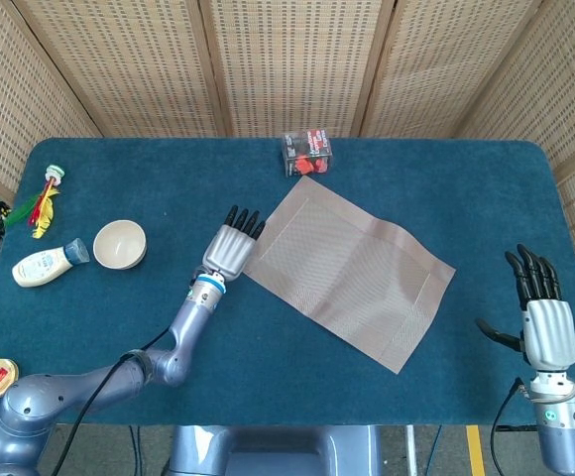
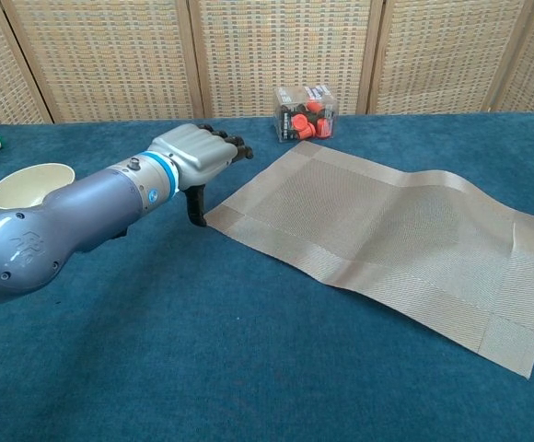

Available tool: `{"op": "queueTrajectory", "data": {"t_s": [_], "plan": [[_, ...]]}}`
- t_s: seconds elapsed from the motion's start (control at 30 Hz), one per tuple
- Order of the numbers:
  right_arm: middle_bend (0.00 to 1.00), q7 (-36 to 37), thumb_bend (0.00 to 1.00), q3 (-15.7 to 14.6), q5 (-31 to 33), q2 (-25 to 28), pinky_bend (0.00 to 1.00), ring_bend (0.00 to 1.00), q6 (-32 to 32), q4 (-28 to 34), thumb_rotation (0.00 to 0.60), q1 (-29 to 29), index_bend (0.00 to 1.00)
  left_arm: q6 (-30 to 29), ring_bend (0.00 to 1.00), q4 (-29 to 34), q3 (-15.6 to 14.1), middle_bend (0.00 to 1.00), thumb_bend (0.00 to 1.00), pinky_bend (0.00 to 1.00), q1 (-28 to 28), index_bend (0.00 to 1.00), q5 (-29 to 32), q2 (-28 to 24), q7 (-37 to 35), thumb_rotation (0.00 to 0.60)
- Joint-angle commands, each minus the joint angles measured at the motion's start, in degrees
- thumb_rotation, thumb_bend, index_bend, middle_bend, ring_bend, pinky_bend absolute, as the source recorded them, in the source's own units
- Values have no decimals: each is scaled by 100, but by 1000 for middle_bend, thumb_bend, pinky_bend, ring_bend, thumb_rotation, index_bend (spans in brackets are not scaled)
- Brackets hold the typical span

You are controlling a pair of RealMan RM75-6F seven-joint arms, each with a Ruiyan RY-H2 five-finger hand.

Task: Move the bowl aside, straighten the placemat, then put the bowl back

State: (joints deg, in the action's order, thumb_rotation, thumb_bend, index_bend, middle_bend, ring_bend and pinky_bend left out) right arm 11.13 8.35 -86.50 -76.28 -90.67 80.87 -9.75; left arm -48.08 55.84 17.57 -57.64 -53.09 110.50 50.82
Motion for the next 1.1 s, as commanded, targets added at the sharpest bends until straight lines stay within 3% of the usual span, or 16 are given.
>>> {"op": "queueTrajectory", "data": {"t_s": [0.03, 0.63, 0.87, 1.1], "plan": [[0, 2, 244, -6, -24, 8, 0, 0, -9, 38, 600, 8, 65, 40, 0, -156, -50, 0, 89, 0, -86, 65, 59, 102, -1, 600], [0, 209, 244, 45, 9, -14, 0, 0, 44, 0, 600, 14, 65, 216, 0, -878, -240, 0, 101, 0, -339, 106, 87, 473, -120, 600], [0, 338, 244, 93, 2, -39, 0, 0, -24, -48, 600, 23, 65, 185, 0, -1323, -309, 0, 346, 0, -450, 137, -190, 751, -393, 600], [0, 462, 244, 111, -38, -62, 0, 0, -87, -88, 600, 34, 70, 7, 0, -1559, -465, 0, 450, 0, -456, 160, -764, 874, -1023, 600]]}}
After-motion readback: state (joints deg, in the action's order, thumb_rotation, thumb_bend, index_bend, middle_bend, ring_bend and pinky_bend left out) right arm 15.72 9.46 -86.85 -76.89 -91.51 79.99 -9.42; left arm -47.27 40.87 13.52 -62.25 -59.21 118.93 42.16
